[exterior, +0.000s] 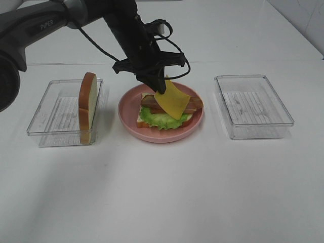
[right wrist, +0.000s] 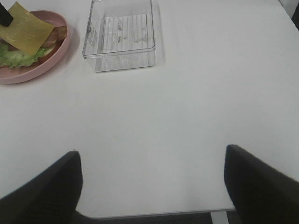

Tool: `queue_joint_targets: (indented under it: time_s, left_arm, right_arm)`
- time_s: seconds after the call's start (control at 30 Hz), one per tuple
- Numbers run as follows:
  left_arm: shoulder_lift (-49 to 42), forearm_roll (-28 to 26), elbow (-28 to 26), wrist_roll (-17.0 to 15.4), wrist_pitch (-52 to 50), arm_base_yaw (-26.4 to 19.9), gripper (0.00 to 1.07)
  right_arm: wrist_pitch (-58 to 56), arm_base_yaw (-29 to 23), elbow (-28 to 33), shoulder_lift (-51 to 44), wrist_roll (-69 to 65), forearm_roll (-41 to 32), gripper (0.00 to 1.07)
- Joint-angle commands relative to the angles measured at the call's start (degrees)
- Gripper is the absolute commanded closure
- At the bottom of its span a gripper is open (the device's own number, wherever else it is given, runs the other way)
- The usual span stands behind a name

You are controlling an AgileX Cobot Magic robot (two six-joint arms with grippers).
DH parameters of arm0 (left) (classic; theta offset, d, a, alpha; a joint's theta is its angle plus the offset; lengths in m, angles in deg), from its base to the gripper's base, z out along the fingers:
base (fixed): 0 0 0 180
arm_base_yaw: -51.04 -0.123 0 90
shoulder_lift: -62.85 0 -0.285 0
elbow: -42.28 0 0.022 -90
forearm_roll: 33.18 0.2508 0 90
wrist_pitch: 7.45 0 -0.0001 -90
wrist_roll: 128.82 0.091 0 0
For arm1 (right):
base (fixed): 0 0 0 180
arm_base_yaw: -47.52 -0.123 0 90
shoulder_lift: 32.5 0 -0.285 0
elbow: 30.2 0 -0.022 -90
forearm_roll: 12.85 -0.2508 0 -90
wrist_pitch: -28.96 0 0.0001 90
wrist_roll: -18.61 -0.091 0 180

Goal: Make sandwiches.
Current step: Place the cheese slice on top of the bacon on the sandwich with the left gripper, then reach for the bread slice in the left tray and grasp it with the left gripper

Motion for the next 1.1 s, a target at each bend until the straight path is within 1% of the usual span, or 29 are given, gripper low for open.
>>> queue_joint_targets:
  time_s: [0.03, 0.07, 0.1, 0.13, 0.17, 0.2, 0.27, 0.37, 0.4, 0.43, 0.5, 0.53, 0.57, 0.6, 0.7, 0.77, 0.8, 0.83, 0.87, 0.9, 0.93, 0.97, 1.0, 1.03, 1.07, 1.1]
  left_arm:
    - [-0.2, 0.7, -0.3, -0.5, 4.4, 0.2, 0.72]
    - [-0.3, 0.9, -0.3, -0.5, 4.4, 0.2, 0.63]
    - [-0.3, 0.9, -0.3, -0.5, 4.4, 0.2, 0.63]
    - [-0.8, 1.1, -0.4, -0.3, 4.7, 0.2, 0.39]
    - [-1.3, 1.1, -1.0, -0.3, 5.4, 0.2, 0.23]
    - [-1.3, 1.1, -1.0, -0.3, 5.4, 0.2, 0.23]
    - [-1.9, 1.4, -3.3, -0.3, 5.6, 0.2, 0.14]
    - [-2.2, 1.4, -4.3, -0.3, 5.6, 0.2, 0.14]
    - [-2.8, 1.4, -6.0, -0.5, 5.6, 0.2, 0.14]
    - [-2.8, 1.4, -6.0, -0.5, 5.6, 0.2, 0.14]
    - [-4.4, 1.4, -8.2, -1.2, 5.6, 0.2, 0.14]
    - [-4.4, 1.4, -8.2, -1.2, 5.6, 0.2, 0.14]
    - [-6.2, 1.5, -8.4, -1.4, 5.6, 0.2, 0.14]
    - [-8.1, 3.1, -8.4, -1.4, 5.6, 0.2, 0.14]
    - [-9.3, 3.9, -8.4, -1.4, 5.6, 0.2, 0.14]
    - [-13.9, 6.2, -8.4, -1.4, 5.6, 0.2, 0.16]
    - [-13.9, 6.2, -8.4, -1.4, 5.6, 0.2, 0.16]
    - [-15.1, 7.4, -8.1, -1.4, 5.6, 0.2, 0.17]
    - [-17.2, 10.0, -6.8, -1.4, 5.6, 0.2, 0.19]
    - [-17.2, 10.0, -6.8, -1.4, 5.6, 0.2, 0.19]
    - [-18.6, 11.7, -5.2, -1.4, 5.6, 0.2, 0.19]
    - [-22.1, 14.9, -1.0, -1.4, 5.6, 0.2, 0.20]
    - [-22.1, 14.9, -1.0, -1.4, 5.6, 0.2, 0.20]
    - [-24.1, 16.4, 1.7, -1.6, 5.6, 0.2, 0.20]
    - [-24.1, 16.4, 1.7, -1.6, 5.6, 0.2, 0.20]
    - [-28.0, 18.8, 7.2, -2.2, 5.6, 0.2, 0.20]
  right_arm:
    - [0.3, -0.2, 0.1, -1.8, -0.1, 0.2, 0.27]
    - [0.3, -0.2, 0.1, -1.8, -0.1, 0.2, 0.27]
    - [0.3, -0.2, 0.1, -1.8, -0.1, 0.2, 0.27]
    - [0.3, -0.2, 0.1, -1.8, -0.1, 0.2, 0.27]
    - [0.3, -0.2, 0.1, -1.8, -0.1, 0.2, 0.27]
    - [0.3, -0.2, 0.1, -1.8, -0.1, 0.2, 0.27]
    - [0.3, -0.2, 0.1, -1.8, -0.1, 0.2, 0.27]
    - [0.3, -0.2, 0.1, -1.8, -0.1, 0.2, 0.27]
    - [0.3, -0.2, 0.1, -1.8, -0.1, 0.2, 0.27]
    - [0.3, -0.2, 0.1, -1.8, -0.1, 0.2, 0.27]
    - [0.3, -0.2, 0.1, -1.8, -0.1, 0.2, 0.27]
    - [0.3, -0.2, 0.1, -1.8, -0.1, 0.2, 0.27]
    - [0.3, -0.2, 0.1, -1.8, -0.1, 0.2, 0.27]
    - [0.3, -0.2, 0.1, -1.8, -0.1, 0.2, 0.27]
    - [0.3, -0.2, 0.1, -1.8, -0.1, 0.2, 0.27]
    - [0.3, -0.2, 0.1, -1.8, -0.1, 0.2, 0.27]
    - [0.3, -0.2, 0.1, -1.8, -0.1, 0.2, 0.27]
    - [0.3, -0.2, 0.1, -1.8, -0.1, 0.2, 0.27]
    - [0.3, -0.2, 0.1, -1.8, -0.1, 0.2, 0.27]
    - [0.3, -0.2, 0.1, -1.8, -0.1, 0.2, 0.27]
    - [0.3, -0.2, 0.1, -1.8, -0.1, 0.2, 0.27]
    - [0.3, -0.2, 0.1, -1.8, -0.1, 0.2, 0.27]
    - [0.3, -0.2, 0.1, -1.8, -0.1, 0.2, 0.27]
    - [0.3, -0.2, 0.1, -1.8, -0.1, 0.2, 0.27]
    - [0.3, -0.2, 0.1, -1.8, -0.1, 0.2, 0.27]
    - [0.3, -0.2, 0.1, -1.8, -0.1, 0.2, 0.27]
